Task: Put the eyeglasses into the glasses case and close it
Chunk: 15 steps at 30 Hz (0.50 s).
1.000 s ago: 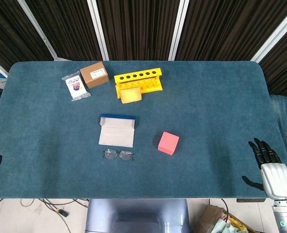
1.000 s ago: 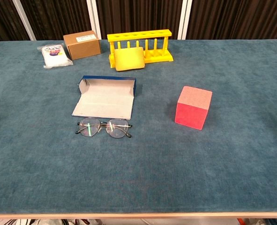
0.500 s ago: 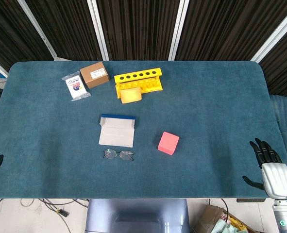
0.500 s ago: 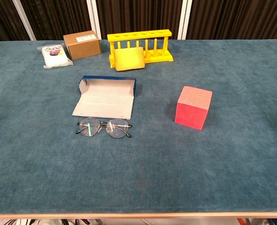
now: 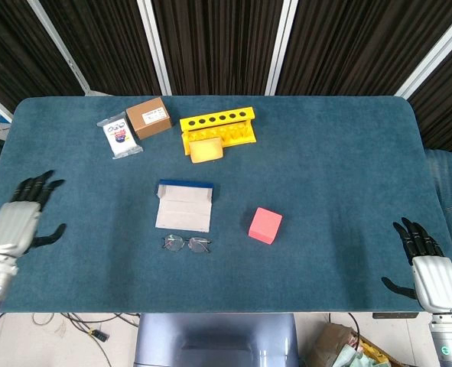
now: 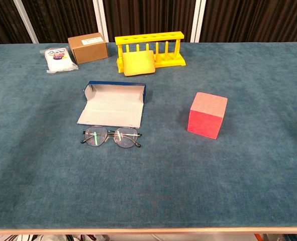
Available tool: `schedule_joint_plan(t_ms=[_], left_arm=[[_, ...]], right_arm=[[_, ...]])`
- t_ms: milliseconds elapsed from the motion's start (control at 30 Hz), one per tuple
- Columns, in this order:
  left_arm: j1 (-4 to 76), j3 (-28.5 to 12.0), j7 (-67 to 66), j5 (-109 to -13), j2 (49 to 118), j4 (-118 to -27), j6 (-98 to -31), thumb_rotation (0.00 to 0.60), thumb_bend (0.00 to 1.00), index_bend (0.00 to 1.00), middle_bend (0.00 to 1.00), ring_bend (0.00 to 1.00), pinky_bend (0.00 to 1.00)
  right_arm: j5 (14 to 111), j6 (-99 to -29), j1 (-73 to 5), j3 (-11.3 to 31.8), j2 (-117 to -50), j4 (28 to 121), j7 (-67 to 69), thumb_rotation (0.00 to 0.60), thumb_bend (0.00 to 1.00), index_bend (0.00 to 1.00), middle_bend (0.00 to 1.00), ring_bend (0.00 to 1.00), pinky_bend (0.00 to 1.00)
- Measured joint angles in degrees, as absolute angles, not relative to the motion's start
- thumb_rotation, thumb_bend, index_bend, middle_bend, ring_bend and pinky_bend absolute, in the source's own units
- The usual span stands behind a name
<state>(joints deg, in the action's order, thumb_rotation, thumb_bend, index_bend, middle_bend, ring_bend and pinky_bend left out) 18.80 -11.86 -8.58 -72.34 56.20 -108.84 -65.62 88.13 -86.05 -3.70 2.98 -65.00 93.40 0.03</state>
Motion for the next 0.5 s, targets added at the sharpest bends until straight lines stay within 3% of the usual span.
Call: schedule_joint_plan(t_ms=[200, 500], left_arm=[[26.8, -14.0, -15.9, -60.5, 57.7, -112.1, -59.0, 0.6, 0.29, 0.33, 0.01, 0.0, 0.0], [36.7, -13.8, -28.9, -47.2, 69.0, -112.4, -58.4, 0.6, 0.29, 0.42, 0.05, 0.0, 0.0]], right_arm=[[87.7, -85.6, -3.8, 3.0, -64.9, 93.6, -0.2, 0.6, 0.0, 0.0, 0.0, 0.0, 0.18], [87.0, -85.1, -3.9, 3.1, -64.6, 94.0, 0.2, 0.6, 0.0, 0.0, 0.0, 0.0, 0.18]])
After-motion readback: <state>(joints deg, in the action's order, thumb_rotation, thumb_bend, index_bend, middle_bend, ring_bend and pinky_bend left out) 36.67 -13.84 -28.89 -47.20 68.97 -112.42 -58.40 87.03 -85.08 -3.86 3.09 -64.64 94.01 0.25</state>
